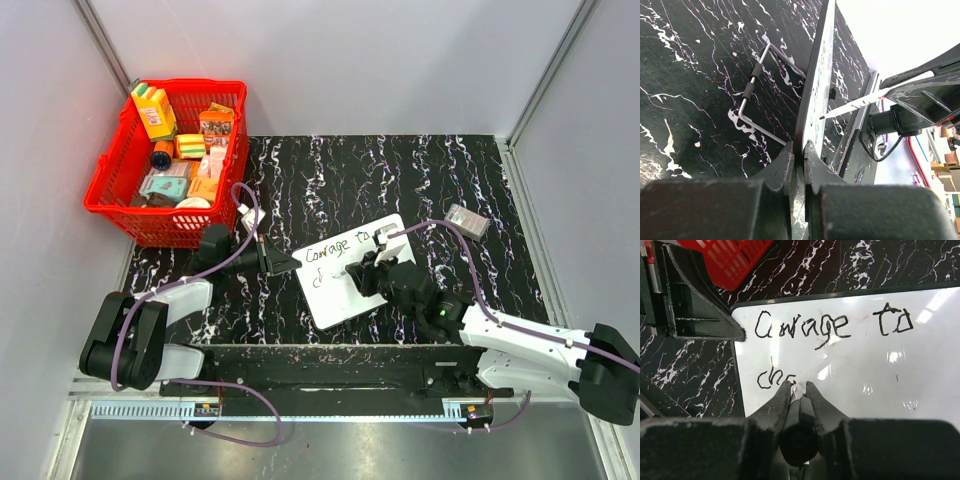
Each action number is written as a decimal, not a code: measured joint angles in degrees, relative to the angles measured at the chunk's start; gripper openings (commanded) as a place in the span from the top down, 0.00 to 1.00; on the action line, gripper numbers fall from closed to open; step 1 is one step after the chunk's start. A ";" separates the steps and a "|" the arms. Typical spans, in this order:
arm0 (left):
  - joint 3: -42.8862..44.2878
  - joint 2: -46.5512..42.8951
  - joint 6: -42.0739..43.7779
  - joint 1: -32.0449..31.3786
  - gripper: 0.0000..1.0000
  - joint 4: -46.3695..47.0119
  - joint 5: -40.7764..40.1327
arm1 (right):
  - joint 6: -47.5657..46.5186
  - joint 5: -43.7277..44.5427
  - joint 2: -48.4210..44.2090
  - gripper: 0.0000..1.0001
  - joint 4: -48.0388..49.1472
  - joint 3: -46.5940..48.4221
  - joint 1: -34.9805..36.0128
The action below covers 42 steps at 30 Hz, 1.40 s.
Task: Write a sentence on the whiteboard
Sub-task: Write on the whiteboard at the whiteboard stand.
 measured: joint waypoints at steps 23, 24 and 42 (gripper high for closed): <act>0.00 0.31 -0.24 0.11 1.00 0.37 0.22 | -0.33 2.10 -6.19 1.00 -1.62 0.02 0.00; 0.00 0.33 -0.24 0.11 1.00 0.39 0.22 | -0.50 2.45 -5.75 1.00 -1.53 0.11 0.00; 0.00 0.48 -0.26 0.13 1.00 0.46 0.24 | -1.18 2.82 -0.90 1.00 -0.44 1.51 0.00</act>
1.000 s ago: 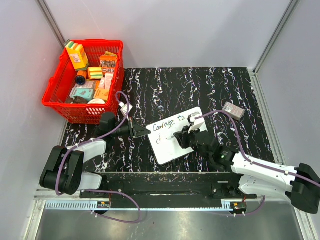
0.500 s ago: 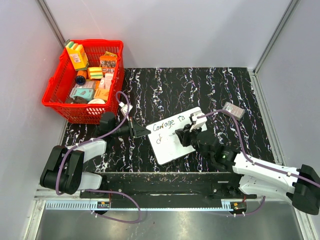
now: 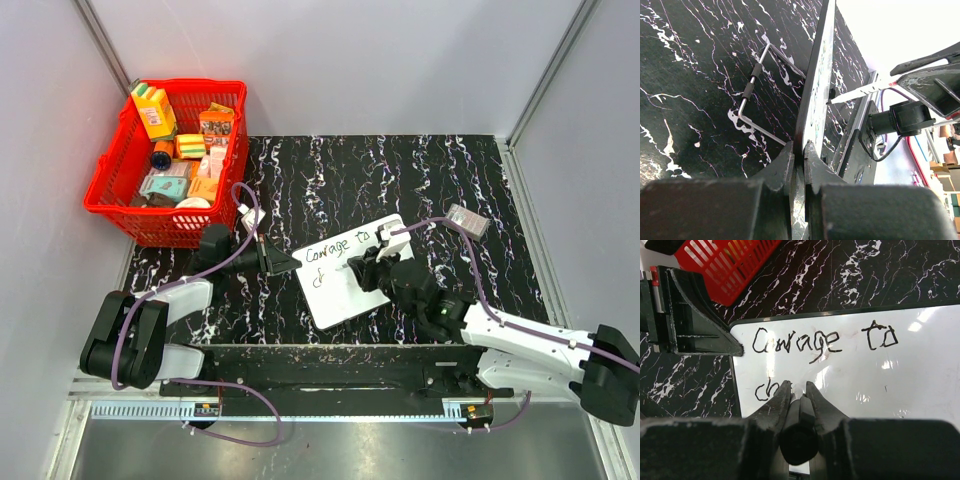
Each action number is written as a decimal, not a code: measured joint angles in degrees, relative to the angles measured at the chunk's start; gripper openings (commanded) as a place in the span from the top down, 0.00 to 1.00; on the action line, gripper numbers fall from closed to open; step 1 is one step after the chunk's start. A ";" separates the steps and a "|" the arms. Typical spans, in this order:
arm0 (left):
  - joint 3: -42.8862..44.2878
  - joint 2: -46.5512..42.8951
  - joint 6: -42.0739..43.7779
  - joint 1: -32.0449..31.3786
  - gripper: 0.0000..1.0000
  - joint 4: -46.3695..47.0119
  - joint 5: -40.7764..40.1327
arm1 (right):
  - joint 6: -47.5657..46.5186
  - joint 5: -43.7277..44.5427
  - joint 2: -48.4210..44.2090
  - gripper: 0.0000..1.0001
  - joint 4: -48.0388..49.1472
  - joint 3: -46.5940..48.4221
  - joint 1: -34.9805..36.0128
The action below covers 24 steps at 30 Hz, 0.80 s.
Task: Write a sentence on the whiteboard
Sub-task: Write on the whiteboard at the whiteboard stand.
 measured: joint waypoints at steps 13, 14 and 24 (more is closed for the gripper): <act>0.00 0.00 -0.02 0.02 1.00 0.00 0.02 | 0.17 0.15 1.81 1.00 -0.04 0.22 0.00; 0.00 0.00 -0.02 0.02 1.00 0.00 0.02 | 0.33 0.13 1.81 1.00 -0.15 0.22 0.00; 0.00 0.02 -0.02 0.02 1.00 0.00 0.02 | 1.62 -0.04 1.73 1.00 -0.79 0.22 0.00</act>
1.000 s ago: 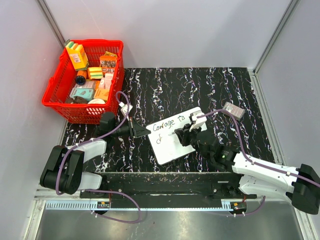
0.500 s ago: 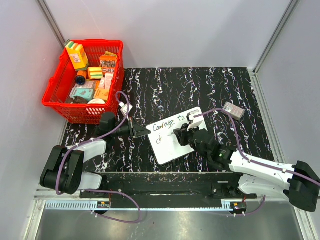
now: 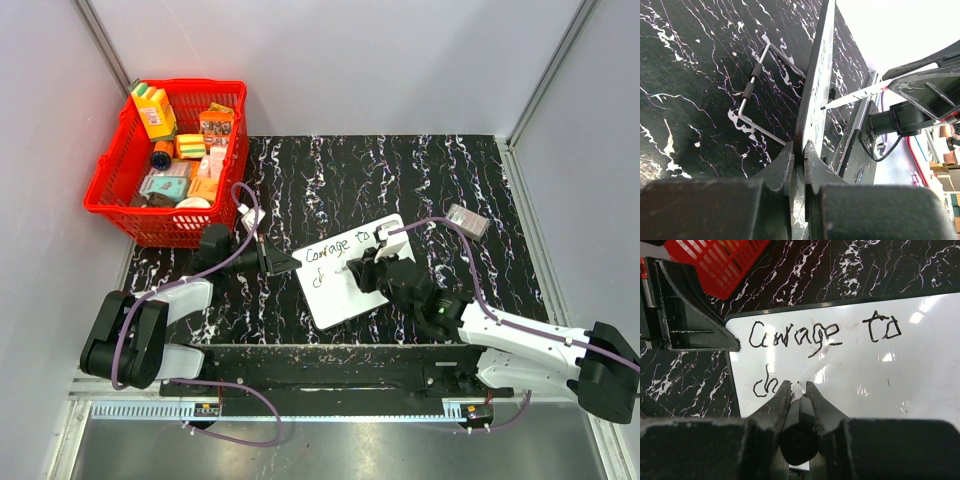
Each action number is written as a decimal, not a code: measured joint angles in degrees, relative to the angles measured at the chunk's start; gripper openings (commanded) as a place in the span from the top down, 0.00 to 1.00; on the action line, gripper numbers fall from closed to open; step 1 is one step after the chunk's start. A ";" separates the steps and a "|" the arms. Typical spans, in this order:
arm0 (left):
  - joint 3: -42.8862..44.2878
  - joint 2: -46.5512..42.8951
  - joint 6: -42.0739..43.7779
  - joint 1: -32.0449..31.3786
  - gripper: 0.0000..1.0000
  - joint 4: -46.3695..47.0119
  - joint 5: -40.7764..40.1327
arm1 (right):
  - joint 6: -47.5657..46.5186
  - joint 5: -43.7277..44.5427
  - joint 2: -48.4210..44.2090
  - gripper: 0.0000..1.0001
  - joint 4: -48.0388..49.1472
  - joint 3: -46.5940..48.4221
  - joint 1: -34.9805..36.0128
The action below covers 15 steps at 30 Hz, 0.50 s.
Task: Write a sentence on the whiteboard
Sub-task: Write on the whiteboard at the whiteboard stand.
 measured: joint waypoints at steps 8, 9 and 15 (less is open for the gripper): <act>0.00 0.00 0.00 0.02 1.00 0.00 0.00 | 0.87 -0.39 -0.33 1.00 -0.76 -0.15 0.00; 0.00 0.00 0.00 0.00 1.00 0.00 0.02 | 1.05 -0.44 -0.46 1.00 -0.94 -0.24 0.00; 0.00 0.00 0.00 0.02 1.00 0.00 0.02 | 1.66 -0.70 -1.18 1.00 -1.66 -0.74 0.00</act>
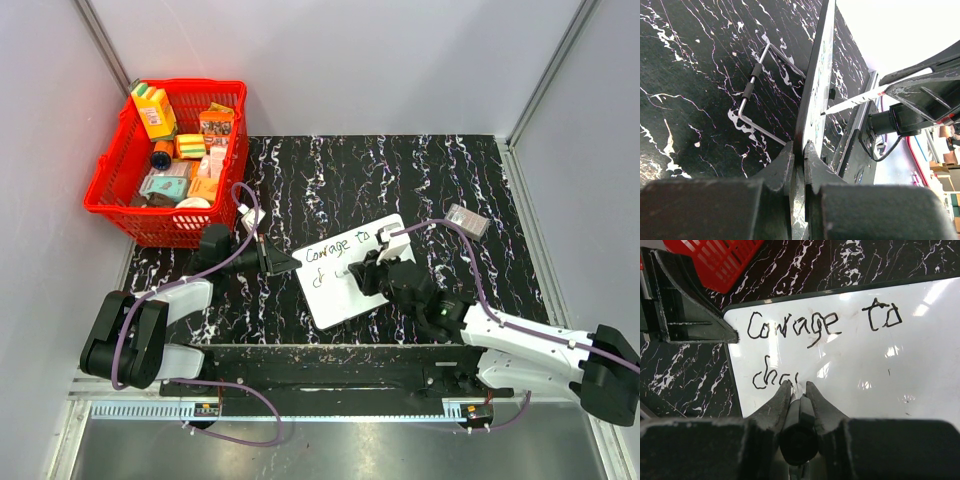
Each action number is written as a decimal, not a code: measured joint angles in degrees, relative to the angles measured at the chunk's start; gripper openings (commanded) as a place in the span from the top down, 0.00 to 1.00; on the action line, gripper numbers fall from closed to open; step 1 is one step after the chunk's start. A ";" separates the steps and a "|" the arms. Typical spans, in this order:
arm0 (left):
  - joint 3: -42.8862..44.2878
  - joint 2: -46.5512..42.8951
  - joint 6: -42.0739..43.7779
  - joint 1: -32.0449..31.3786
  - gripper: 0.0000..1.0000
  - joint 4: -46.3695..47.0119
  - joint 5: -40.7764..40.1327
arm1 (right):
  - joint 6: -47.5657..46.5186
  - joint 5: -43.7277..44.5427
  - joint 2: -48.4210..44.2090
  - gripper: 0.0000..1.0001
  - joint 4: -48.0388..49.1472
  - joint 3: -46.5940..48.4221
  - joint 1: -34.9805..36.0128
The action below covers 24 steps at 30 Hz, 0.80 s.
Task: Write a sentence on the whiteboard
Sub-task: Write on the whiteboard at the whiteboard stand.
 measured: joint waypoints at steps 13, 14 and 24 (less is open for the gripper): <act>0.00 0.00 0.00 0.00 1.00 0.00 0.00 | 0.44 -0.66 -0.59 1.00 -0.70 -0.48 0.00; 0.00 0.00 0.00 0.00 1.00 0.00 0.00 | 0.44 -0.61 -0.59 1.00 -0.68 -0.48 0.00; 0.00 0.00 0.00 -0.02 1.00 0.00 0.00 | 0.02 0.70 -0.46 1.00 0.17 -0.46 0.00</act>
